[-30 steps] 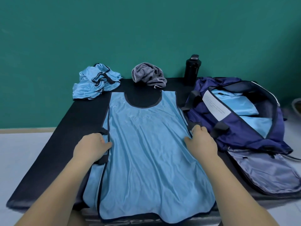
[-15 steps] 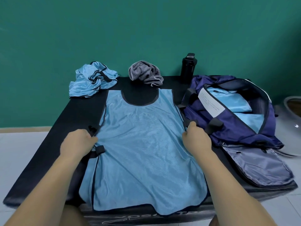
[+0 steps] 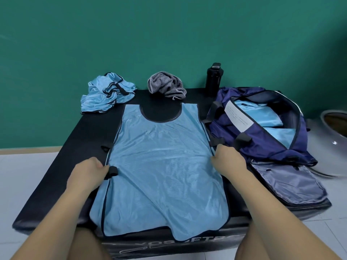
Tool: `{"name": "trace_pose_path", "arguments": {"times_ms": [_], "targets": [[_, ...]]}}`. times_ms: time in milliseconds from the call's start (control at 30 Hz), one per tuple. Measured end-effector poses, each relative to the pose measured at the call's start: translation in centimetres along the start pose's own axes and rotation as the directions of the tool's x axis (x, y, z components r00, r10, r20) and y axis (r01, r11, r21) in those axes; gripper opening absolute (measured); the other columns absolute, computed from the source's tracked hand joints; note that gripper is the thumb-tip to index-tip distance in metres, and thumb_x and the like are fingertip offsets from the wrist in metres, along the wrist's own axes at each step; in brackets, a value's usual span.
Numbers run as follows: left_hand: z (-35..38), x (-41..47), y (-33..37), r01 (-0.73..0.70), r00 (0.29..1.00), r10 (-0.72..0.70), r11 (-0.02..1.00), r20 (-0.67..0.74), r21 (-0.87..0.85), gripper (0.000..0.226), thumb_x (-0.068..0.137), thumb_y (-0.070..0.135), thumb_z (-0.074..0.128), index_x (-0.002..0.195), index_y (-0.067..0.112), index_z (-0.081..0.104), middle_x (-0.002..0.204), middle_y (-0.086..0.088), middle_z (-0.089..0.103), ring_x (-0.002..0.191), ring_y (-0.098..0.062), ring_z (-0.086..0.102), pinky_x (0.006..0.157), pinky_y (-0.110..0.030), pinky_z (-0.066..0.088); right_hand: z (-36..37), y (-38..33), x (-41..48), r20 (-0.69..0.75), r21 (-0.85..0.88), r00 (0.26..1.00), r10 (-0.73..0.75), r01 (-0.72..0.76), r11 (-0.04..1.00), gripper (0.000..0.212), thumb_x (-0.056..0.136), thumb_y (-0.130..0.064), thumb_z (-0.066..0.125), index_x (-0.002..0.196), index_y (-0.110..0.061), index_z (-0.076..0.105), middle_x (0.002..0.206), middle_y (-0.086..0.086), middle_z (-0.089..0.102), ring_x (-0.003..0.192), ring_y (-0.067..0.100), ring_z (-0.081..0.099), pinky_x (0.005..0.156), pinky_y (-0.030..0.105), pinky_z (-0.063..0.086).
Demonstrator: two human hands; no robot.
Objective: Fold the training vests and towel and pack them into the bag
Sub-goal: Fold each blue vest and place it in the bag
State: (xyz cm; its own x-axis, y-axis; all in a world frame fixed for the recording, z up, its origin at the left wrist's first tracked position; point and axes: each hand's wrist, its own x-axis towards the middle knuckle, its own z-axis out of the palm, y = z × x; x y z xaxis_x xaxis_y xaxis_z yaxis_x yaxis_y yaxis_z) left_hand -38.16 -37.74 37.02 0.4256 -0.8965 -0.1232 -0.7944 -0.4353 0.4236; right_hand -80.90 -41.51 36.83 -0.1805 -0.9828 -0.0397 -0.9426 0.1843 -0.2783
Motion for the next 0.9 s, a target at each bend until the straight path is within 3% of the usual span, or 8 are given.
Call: {"name": "trace_pose_path", "arguments": {"times_ms": [167,333,467,600,700,800,900], "targets": [[0.1,-0.6,-0.7,0.011,1.0,-0.012,1.0,-0.016,-0.027,0.024,0.09,0.038,0.074,0.077,0.018,0.067,0.076,-0.003,0.069,0.073,-0.022,0.062,0.062,-0.034,0.05,0.7,0.1,-1.5,-0.015,0.059,0.999,-0.044,0.045,0.997,0.025,0.097,-0.024,0.056,0.078,-0.016,0.041,0.073,0.002,0.054,0.068,0.027,0.052,0.051,0.031,0.031],[-0.3,-1.0,-0.7,0.047,0.997,-0.05,0.997,-0.056,-0.055,0.023,0.087,0.035,0.075,0.074,0.018,0.068,0.075,-0.006,0.069,0.074,-0.027,0.061,0.064,-0.036,0.05,0.4,1.1,-2.1,-0.083,0.057,0.996,0.022,-0.018,0.998,0.01,0.095,-0.019,0.057,0.092,-0.01,0.053,0.079,0.004,0.055,0.077,0.032,0.056,0.065,0.037,0.047],[-0.4,-1.4,-0.8,0.034,0.997,-0.039,0.996,-0.059,-0.084,0.025,0.085,0.039,0.077,0.075,0.018,0.068,0.075,-0.005,0.07,0.075,-0.027,0.062,0.061,-0.034,0.047,0.8,1.0,-3.2,-0.15,-0.033,0.987,-0.058,0.054,0.998,0.015,0.096,-0.018,0.059,0.099,-0.012,0.045,0.08,0.006,0.056,0.071,0.032,0.054,0.057,0.037,0.043],[-0.6,-2.7,-1.7,-0.104,0.972,0.081,0.99,-0.219,-0.094,0.009,0.095,0.029,0.066,0.088,0.024,0.062,0.091,-0.002,0.065,0.086,-0.028,0.06,0.072,-0.041,0.05,1.0,0.6,-5.5,-0.234,-0.158,0.93,-0.282,0.25,0.955,0.025,0.082,-0.011,0.073,0.098,-0.009,0.054,0.089,0.01,0.055,0.072,0.031,0.054,0.056,0.035,0.033],[-1.2,-5.0,-1.6,-0.244,0.927,0.209,0.967,-0.312,-0.076,0.015,0.096,0.029,0.065,0.086,0.027,0.054,0.089,0.004,0.056,0.076,-0.023,0.057,0.067,-0.044,0.05,1.3,0.0,-8.1,-0.169,-0.154,0.918,-0.359,0.335,0.93,0.019,0.087,-0.016,0.068,0.097,-0.013,0.051,0.09,0.004,0.05,0.072,0.028,0.051,0.052,0.035,0.03],[-1.3,-7.4,-2.0,-0.26,0.94,0.257,0.965,-0.223,0.017,0.028,0.09,0.039,0.075,0.075,0.025,0.057,0.08,0.006,0.057,0.071,-0.015,0.056,0.062,-0.038,0.047,1.0,0.4,-10.2,-0.093,-0.115,0.954,-0.285,0.274,0.955,0.017,0.097,-0.028,0.059,0.096,-0.015,0.048,0.087,0.0,0.054,0.068,0.028,0.055,0.054,0.036,0.041],[-1.0,-9.0,-3.2,-0.172,0.982,0.18,0.978,-0.06,0.118,0.027,0.086,0.043,0.078,0.071,0.024,0.064,0.079,0.009,0.064,0.074,-0.011,0.06,0.062,-0.033,0.047,0.5,1.9,-11.4,-0.061,-0.122,0.984,-0.169,0.16,0.98,0.027,0.099,-0.04,0.055,0.091,-0.016,0.045,0.08,0.0,0.056,0.069,0.028,0.056,0.058,0.037,0.042]]}}
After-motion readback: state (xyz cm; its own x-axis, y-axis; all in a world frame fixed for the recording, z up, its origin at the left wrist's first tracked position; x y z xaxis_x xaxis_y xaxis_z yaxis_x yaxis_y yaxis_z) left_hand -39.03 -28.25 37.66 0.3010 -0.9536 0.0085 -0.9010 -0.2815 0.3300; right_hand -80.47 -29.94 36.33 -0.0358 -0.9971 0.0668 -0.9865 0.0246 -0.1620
